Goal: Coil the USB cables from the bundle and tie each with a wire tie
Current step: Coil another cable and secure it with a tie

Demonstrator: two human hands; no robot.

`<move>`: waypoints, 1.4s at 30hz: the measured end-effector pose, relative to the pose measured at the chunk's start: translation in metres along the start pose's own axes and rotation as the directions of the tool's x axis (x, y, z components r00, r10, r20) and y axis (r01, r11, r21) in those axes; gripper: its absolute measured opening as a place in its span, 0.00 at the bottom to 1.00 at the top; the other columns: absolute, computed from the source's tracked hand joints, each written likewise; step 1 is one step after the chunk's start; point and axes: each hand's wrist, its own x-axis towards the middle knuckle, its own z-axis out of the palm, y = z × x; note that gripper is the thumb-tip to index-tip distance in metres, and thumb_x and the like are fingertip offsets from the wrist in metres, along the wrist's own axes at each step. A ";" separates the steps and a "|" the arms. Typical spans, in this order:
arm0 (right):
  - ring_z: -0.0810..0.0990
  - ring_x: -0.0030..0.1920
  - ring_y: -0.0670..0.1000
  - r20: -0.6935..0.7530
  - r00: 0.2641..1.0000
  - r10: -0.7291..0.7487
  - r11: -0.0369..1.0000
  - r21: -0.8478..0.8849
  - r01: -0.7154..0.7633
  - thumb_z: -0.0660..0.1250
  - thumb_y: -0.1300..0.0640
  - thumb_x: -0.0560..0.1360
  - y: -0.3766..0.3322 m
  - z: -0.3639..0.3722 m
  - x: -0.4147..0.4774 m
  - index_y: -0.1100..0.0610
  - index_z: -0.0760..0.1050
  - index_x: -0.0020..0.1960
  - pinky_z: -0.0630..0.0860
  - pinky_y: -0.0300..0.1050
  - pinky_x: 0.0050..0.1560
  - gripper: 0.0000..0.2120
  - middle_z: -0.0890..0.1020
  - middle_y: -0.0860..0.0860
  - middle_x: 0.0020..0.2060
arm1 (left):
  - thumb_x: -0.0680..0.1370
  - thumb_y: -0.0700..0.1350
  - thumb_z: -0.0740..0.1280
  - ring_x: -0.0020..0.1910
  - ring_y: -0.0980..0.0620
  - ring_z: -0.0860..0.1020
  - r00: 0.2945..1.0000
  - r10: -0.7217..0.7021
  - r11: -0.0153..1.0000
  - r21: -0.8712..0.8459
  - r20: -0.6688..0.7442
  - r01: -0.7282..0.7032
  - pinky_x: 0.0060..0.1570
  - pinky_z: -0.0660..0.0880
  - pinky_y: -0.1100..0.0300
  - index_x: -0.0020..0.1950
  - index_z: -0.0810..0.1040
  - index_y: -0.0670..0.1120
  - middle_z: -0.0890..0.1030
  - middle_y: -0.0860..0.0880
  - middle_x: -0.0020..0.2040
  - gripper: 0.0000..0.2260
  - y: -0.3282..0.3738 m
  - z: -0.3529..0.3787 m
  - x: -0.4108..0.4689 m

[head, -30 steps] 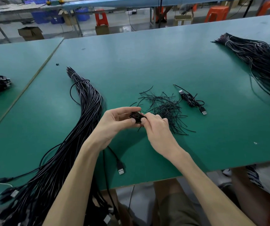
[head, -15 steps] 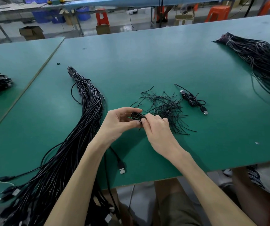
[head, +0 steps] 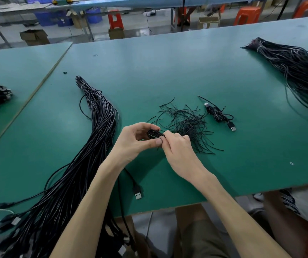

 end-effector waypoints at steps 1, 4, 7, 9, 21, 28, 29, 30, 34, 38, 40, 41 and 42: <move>0.67 0.40 0.46 0.003 1.000 -0.001 1.000 0.000 0.001 0.52 0.55 0.87 0.001 0.000 0.000 0.48 0.62 0.41 0.62 0.50 0.53 0.15 0.69 0.41 0.35 | 0.67 0.47 0.81 0.48 0.52 0.85 1.000 0.000 1.000 -0.004 -0.012 0.000 0.53 0.80 0.61 0.54 0.85 0.49 0.87 0.48 0.49 0.17 -0.001 0.001 0.000; 0.65 0.40 0.47 0.001 1.000 -0.009 1.000 -0.009 0.009 0.52 0.56 0.87 0.001 0.000 -0.001 0.50 0.63 0.42 0.61 0.50 0.52 0.14 0.68 0.40 0.35 | 0.67 0.48 0.82 0.47 0.47 0.86 1.000 -0.007 1.000 -0.015 -0.031 0.006 0.54 0.82 0.57 0.53 0.86 0.49 0.88 0.47 0.48 0.16 -0.002 0.002 0.000; 0.66 0.42 0.48 0.019 1.000 -0.015 1.000 -0.027 0.016 0.52 0.56 0.87 0.001 0.000 -0.001 0.51 0.65 0.43 0.61 0.50 0.53 0.13 0.68 0.40 0.36 | 0.67 0.47 0.82 0.47 0.44 0.86 0.999 -0.033 0.998 -0.056 -0.034 0.031 0.55 0.82 0.53 0.52 0.86 0.47 0.87 0.45 0.48 0.16 -0.003 0.001 -0.001; 0.67 0.43 0.49 0.035 0.999 -0.018 0.999 -0.042 0.020 0.52 0.56 0.87 0.000 -0.001 -0.002 0.51 0.66 0.45 0.61 0.49 0.53 0.13 0.69 0.40 0.37 | 0.68 0.45 0.83 0.48 0.41 0.86 0.997 -0.074 0.991 -0.114 -0.022 0.071 0.55 0.82 0.53 0.53 0.85 0.45 0.87 0.43 0.49 0.16 -0.003 -0.001 -0.002; 0.69 0.48 0.49 0.100 0.991 -0.087 0.976 -0.191 0.105 0.51 0.56 0.87 -0.005 0.002 -0.005 0.51 0.65 0.49 0.63 0.48 0.57 0.09 0.72 0.45 0.45 | 0.71 0.38 0.79 0.45 0.47 0.84 0.989 -0.143 0.969 -0.210 -0.041 0.132 0.49 0.81 0.59 0.49 0.85 0.40 0.86 0.42 0.46 0.09 -0.003 -0.001 -0.004; 0.71 0.53 0.49 0.123 0.989 -0.086 0.982 -0.158 0.105 0.54 0.45 0.85 -0.007 0.000 -0.006 0.55 0.72 0.55 0.64 0.49 0.61 0.15 0.77 0.48 0.50 | 0.71 0.41 0.81 0.46 0.52 0.84 0.988 -0.098 0.989 -0.126 -0.123 0.083 0.49 0.79 0.64 0.47 0.87 0.45 0.87 0.46 0.45 0.07 -0.002 0.002 -0.004; 0.72 0.54 0.51 0.117 0.990 -0.082 0.976 -0.193 0.103 0.55 0.45 0.85 -0.006 0.000 -0.006 0.57 0.73 0.56 0.64 0.49 0.61 0.16 0.78 0.50 0.51 | 0.71 0.42 0.81 0.46 0.52 0.85 0.987 -0.090 0.991 -0.112 -0.131 0.075 0.49 0.79 0.64 0.47 0.87 0.46 0.87 0.45 0.45 0.07 -0.002 0.004 -0.004; 0.73 0.54 0.52 0.095 0.992 -0.083 0.969 -0.225 0.103 0.54 0.46 0.86 -0.006 0.000 -0.005 0.58 0.73 0.57 0.64 0.49 0.60 0.17 0.79 0.51 0.52 | 0.71 0.42 0.81 0.46 0.51 0.85 0.987 -0.084 0.992 -0.102 -0.136 0.070 0.48 0.80 0.64 0.47 0.87 0.45 0.87 0.45 0.45 0.07 -0.002 0.004 -0.004; 0.75 0.53 0.55 0.038 0.995 -0.094 0.952 -0.288 0.101 0.53 0.48 0.87 -0.007 0.000 -0.007 0.59 0.74 0.57 0.65 0.49 0.58 0.17 0.80 0.52 0.50 | 0.70 0.45 0.81 0.44 0.46 0.86 0.984 -0.091 0.990 -0.122 -0.155 0.072 0.46 0.82 0.60 0.46 0.87 0.43 0.87 0.42 0.44 0.09 -0.002 0.006 -0.005; 0.76 0.55 0.56 0.045 0.992 -0.119 0.929 -0.348 0.128 0.56 0.44 0.85 -0.008 0.003 -0.006 0.60 0.74 0.59 0.67 0.50 0.59 0.20 0.80 0.53 0.53 | 0.70 0.44 0.81 0.45 0.45 0.86 0.979 -0.088 0.991 -0.117 -0.183 0.067 0.48 0.82 0.57 0.45 0.87 0.44 0.87 0.42 0.44 0.07 -0.002 0.006 -0.005; 0.78 0.51 0.56 -0.031 0.985 -0.171 0.915 -0.375 0.147 0.58 0.48 0.85 -0.009 0.004 -0.007 0.61 0.76 0.56 0.70 0.51 0.55 0.16 0.81 0.54 0.49 | 0.70 0.45 0.81 0.45 0.44 0.86 0.981 -0.088 0.986 -0.152 -0.171 0.062 0.48 0.82 0.58 0.46 0.87 0.43 0.87 0.41 0.45 0.09 -0.001 0.006 -0.006; 0.78 0.47 0.56 -0.082 0.977 -0.196 0.910 -0.386 0.150 0.60 0.51 0.85 -0.009 0.004 -0.009 0.61 0.76 0.54 0.71 0.51 0.53 0.14 0.82 0.54 0.47 | 0.70 0.45 0.81 0.45 0.44 0.87 0.983 -0.087 0.984 -0.168 -0.164 0.059 0.47 0.82 0.59 0.46 0.87 0.42 0.87 0.40 0.45 0.09 0.000 0.006 -0.006; 0.78 0.45 0.56 -0.126 0.969 -0.214 0.907 -0.393 0.149 0.61 0.52 0.85 -0.010 0.005 -0.010 0.60 0.77 0.52 0.72 0.52 0.50 0.12 0.82 0.54 0.44 | 0.71 0.45 0.81 0.44 0.44 0.87 0.984 -0.086 0.982 -0.180 -0.159 0.057 0.47 0.82 0.59 0.46 0.87 0.42 0.87 0.40 0.45 0.09 0.001 0.006 -0.006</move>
